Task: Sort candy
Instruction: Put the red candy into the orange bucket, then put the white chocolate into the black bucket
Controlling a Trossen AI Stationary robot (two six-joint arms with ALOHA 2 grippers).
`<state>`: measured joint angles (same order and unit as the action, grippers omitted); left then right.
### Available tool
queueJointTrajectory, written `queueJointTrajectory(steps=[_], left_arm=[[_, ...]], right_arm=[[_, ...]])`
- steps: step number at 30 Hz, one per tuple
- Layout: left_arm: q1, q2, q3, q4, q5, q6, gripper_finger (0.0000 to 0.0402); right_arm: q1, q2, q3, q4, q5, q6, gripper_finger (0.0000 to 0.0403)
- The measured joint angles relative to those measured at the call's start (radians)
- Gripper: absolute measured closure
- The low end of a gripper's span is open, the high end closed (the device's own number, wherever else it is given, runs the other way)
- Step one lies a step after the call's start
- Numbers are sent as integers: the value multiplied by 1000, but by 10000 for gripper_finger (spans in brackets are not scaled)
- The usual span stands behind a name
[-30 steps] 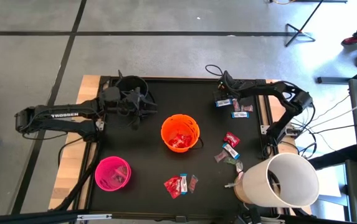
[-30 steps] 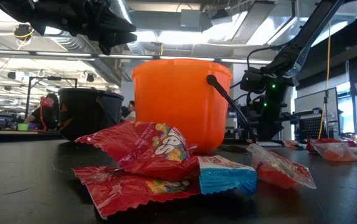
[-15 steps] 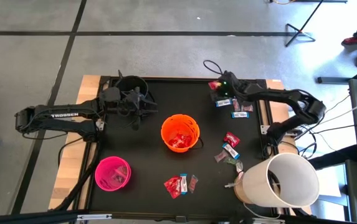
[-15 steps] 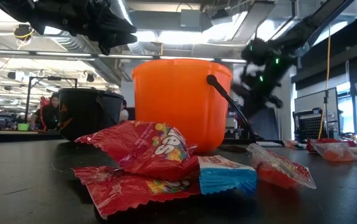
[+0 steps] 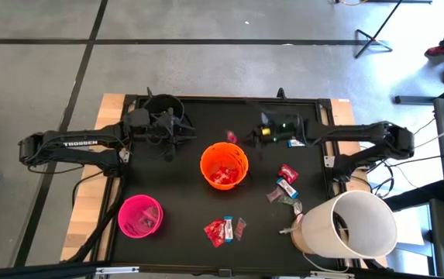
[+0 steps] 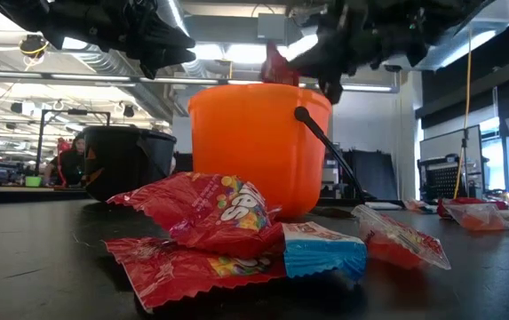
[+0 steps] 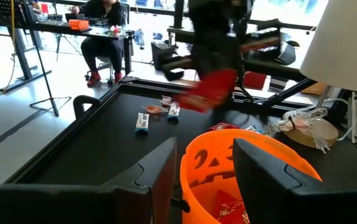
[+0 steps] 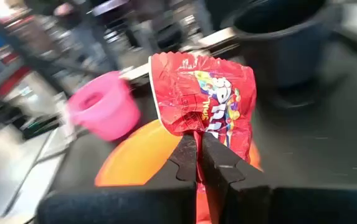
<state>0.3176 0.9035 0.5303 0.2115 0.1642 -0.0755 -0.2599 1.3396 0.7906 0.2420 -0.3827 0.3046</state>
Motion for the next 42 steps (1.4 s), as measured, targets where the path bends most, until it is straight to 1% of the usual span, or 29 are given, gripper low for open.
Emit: queueJointTrajectory(steps=[5, 10, 19, 23, 28, 30, 33, 35, 38, 40, 42], left_arm=[[0, 0, 0, 0, 0, 0, 253], [0, 0, 0, 5, 0, -2, 253], [-5, 0, 0, 6, 1, -32, 253], [-18, 0, 0, 6, 2, -37, 253], [-20, 0, 0, 6, 0, -26, 253], [-20, 0, 0, 6, -14, -24, 253], [-20, 0, 0, 6, -25, -23, 253], [-20, 0, 0, 6, -25, -20, 253], [-20, 0, 0, 6, -25, -19, 253], [-20, 0, 0, 7, -25, -17, 253], [-20, 0, 0, 7, -26, -6, 253]], right_arm=[[99, 0, 0, -7, 1, -6, 377], [164, 2, 0, -15, 58, -84, 344], [167, 0, 0, -29, 197, -118, 239], [152, -52, 1, -136, 325, -144, 212], [111, -143, 2, -336, 561, -113, 212], [89, -173, 2, -428, 623, -98, 216], [46, -182, 2, -578, 696, -42, 220], [5, -173, 2, -684, 732, 16, 220], [-59, -143, -8, -792, 741, 87, 219], [-94, -124, -33, -794, 739, 104, 219], [-132, -102, -59, -753, 733, 103, 219]])
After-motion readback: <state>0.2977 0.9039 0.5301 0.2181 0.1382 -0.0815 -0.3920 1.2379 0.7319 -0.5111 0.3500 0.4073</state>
